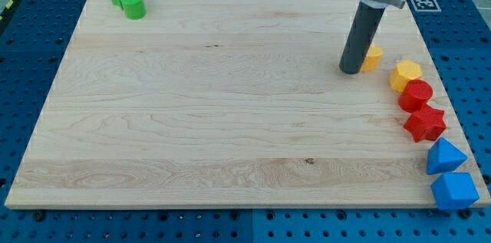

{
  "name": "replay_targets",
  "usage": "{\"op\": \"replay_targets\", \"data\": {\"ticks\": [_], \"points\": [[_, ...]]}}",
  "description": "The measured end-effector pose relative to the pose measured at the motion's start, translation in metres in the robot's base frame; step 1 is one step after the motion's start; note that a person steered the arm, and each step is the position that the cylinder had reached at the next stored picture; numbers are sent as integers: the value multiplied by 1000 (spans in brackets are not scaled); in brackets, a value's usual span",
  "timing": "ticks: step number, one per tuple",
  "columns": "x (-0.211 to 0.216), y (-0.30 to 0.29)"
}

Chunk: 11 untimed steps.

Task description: Place yellow heart on top of yellow hexagon

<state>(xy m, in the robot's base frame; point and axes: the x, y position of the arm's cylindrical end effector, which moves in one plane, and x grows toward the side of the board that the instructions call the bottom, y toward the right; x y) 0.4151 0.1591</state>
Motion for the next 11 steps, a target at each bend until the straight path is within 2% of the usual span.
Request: {"op": "replay_targets", "data": {"ticks": [1,3,5,11], "points": [[3,-11],[-20,2],[-18,27],[-21,36]]}}
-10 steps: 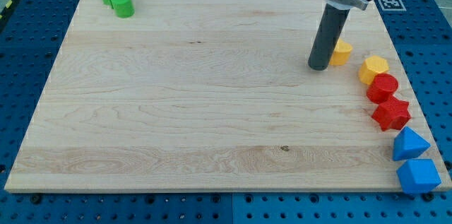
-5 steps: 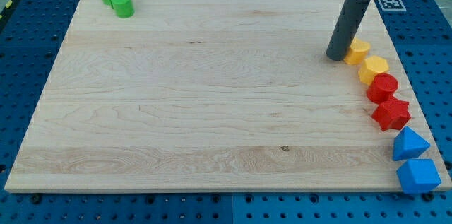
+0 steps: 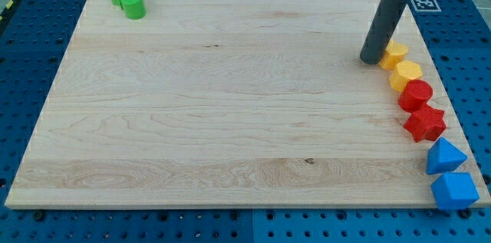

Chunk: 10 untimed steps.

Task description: Place yellow heart on top of yellow hexagon

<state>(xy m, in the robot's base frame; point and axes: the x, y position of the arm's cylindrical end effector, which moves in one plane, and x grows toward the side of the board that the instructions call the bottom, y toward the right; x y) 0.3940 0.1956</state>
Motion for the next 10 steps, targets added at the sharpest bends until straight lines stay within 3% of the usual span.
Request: {"op": "replay_targets", "data": {"ticks": [7,8,10], "points": [[-4,13],[16,5],[91,-65]]}}
